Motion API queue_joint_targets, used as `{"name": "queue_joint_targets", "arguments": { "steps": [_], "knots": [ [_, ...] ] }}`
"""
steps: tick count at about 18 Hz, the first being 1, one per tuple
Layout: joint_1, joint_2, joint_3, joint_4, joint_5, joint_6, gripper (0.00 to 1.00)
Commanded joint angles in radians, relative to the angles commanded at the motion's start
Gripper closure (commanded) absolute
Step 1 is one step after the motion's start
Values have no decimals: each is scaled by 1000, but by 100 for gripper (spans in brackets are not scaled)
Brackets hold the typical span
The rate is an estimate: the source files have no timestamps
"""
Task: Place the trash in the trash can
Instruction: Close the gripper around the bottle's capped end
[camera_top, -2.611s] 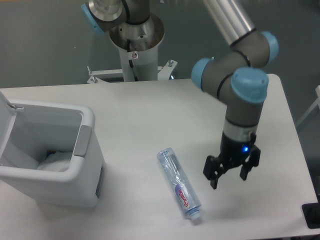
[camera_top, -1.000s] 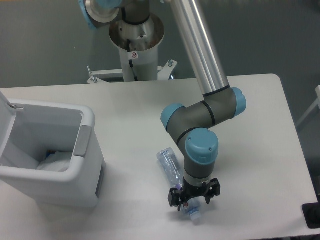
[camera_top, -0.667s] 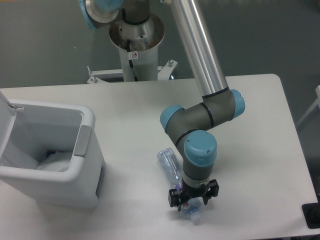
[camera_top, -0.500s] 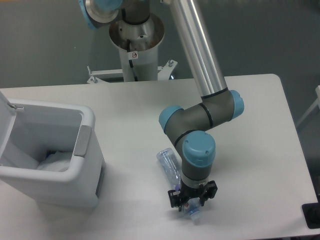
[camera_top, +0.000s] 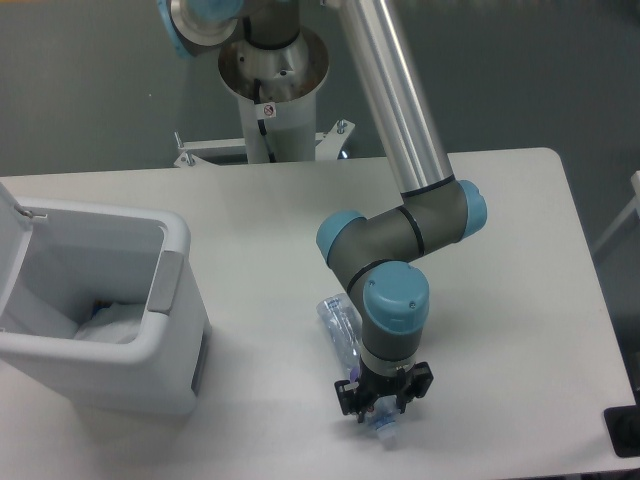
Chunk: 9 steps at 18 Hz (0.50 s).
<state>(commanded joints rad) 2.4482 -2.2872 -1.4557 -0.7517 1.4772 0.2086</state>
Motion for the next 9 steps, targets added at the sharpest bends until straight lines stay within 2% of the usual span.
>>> {"name": "queue_joint_targets", "arguments": {
  "steps": [6,9],
  "knots": [
    [0,34,3,2,-2,5,31],
    [3,64,9,5,-5,9,36]
  ]
}}
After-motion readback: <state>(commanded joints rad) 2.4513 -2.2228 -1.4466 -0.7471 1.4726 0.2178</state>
